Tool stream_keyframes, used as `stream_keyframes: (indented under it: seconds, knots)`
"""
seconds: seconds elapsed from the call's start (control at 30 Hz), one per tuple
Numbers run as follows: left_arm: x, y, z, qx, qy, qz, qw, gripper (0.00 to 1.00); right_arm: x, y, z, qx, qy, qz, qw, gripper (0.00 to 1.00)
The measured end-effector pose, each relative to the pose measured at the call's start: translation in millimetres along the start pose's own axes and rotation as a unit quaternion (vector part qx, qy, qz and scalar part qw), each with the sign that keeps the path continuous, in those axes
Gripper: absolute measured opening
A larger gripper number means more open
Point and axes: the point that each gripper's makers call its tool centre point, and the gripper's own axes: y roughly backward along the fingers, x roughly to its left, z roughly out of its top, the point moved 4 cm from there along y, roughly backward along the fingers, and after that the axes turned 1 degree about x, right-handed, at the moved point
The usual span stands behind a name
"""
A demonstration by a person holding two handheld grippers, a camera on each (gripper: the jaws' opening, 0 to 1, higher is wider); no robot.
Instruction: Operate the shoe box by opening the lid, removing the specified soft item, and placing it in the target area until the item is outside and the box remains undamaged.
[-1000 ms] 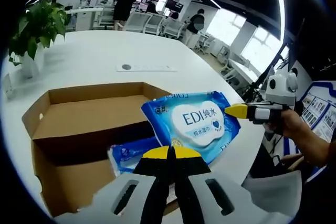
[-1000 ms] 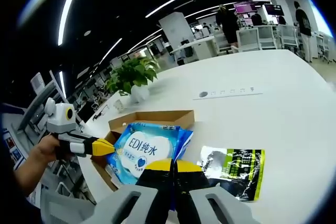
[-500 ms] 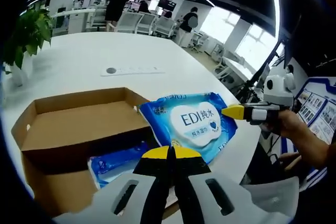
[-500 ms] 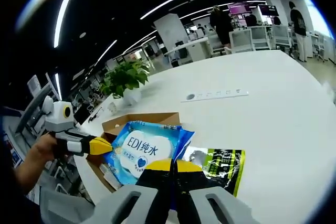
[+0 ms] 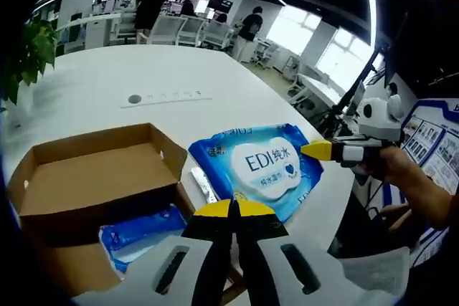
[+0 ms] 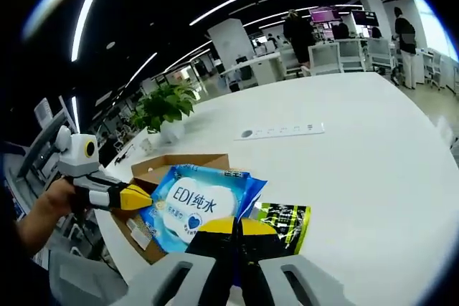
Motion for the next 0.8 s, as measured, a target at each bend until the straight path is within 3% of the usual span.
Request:
stream_keyframes:
  seconds: [0.4, 0.73, 0.8]
  knots:
    - [3.0, -25.7, -7.9, 0.018, -0.017, 0.017, 0.9995, 0.00, -18.3, -12.0, -6.5, 0.016, 0.014, -0.011, 0.9997, 0.00]
    - [6.9, -49.2, -13.1, 0.053, -0.036, 0.028, 0.9976, 0.00, -38.9, -26.6, -15.5, 0.039, 0.019, -0.017, 0.9989, 0.00]
    - [7.7, -53.5, -14.6, 0.064, -0.055, 0.035, 0.9958, 0.00, -42.4, -30.1, -17.3, 0.043, 0.020, -0.018, 0.9987, 0.00]
